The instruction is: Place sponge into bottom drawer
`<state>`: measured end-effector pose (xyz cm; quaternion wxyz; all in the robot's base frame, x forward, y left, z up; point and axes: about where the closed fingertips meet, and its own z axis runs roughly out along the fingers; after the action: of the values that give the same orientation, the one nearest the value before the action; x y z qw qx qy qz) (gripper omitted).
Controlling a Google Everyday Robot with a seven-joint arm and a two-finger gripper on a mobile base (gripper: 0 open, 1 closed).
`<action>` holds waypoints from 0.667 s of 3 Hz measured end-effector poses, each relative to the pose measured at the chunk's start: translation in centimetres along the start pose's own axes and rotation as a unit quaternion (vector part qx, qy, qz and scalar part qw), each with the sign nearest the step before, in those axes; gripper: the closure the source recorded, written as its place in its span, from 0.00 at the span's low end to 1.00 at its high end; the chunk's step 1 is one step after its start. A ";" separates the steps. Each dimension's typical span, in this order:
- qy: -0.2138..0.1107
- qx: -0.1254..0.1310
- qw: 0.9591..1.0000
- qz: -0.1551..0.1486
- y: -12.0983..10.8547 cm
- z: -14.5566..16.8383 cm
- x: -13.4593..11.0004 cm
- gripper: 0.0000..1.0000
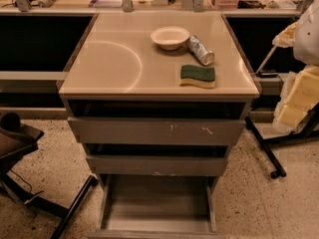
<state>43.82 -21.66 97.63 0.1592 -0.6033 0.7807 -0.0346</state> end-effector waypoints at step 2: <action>-0.023 -0.027 0.999 -0.018 -1.2 1.5 -0.9 0.00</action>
Offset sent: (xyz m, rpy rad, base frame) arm 0.0447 0.0168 -0.0264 0.1217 0.1194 0.1589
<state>45.59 -20.92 96.73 0.1599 -0.6223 0.7663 -0.0021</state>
